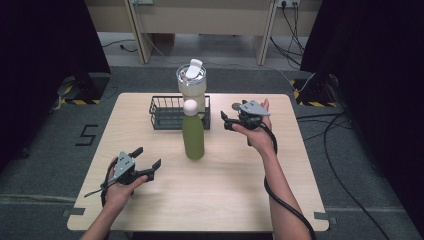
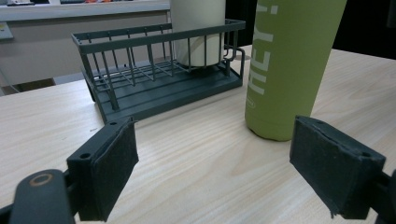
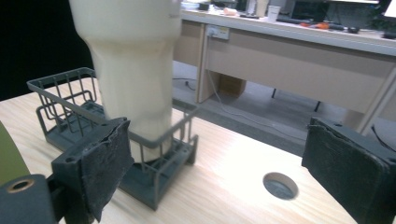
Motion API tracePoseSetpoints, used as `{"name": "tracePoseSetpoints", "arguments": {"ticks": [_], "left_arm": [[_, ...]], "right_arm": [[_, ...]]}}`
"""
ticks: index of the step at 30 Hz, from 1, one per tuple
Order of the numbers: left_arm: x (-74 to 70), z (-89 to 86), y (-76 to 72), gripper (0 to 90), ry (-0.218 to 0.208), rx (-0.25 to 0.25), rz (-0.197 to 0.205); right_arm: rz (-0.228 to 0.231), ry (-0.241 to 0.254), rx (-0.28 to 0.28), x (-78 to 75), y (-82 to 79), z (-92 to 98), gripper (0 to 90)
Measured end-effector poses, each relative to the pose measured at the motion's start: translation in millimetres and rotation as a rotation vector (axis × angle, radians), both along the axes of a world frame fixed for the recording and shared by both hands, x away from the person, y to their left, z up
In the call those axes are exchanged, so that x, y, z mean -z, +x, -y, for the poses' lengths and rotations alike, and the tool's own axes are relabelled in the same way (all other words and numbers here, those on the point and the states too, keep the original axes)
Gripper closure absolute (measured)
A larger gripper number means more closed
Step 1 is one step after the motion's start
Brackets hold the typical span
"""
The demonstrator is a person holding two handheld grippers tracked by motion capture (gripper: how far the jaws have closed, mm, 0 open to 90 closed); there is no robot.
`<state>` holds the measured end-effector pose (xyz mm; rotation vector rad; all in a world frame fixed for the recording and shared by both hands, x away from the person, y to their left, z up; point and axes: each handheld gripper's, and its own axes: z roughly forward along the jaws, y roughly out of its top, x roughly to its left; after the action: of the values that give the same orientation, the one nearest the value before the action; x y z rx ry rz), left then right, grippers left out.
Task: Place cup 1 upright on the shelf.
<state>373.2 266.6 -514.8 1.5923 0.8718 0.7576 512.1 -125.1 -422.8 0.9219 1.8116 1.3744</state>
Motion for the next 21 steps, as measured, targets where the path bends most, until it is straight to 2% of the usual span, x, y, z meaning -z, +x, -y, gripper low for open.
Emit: {"name": "tracePoseSetpoints", "arguments": {"ticks": [8, 14, 21], "left_arm": [[-3.6, 3.3, 2.8, 14.5, -0.006, 0.006, 0.011], [-7.9, 7.9, 8.6, 14.6, -0.019, 0.011, 0.021], [-10.0, 9.9, 11.4, 14.5, -0.027, 0.011, 0.024]], "right_arm": [[-0.004, -0.003, 0.053, 9.8, -18.4, 21.9, 8.8], [-0.002, 0.008, 0.106, 15.8, -36.7, 45.1, 9.0], [0.004, 0.016, 0.135, 19.7, -51.4, 60.8, 9.4]]}}
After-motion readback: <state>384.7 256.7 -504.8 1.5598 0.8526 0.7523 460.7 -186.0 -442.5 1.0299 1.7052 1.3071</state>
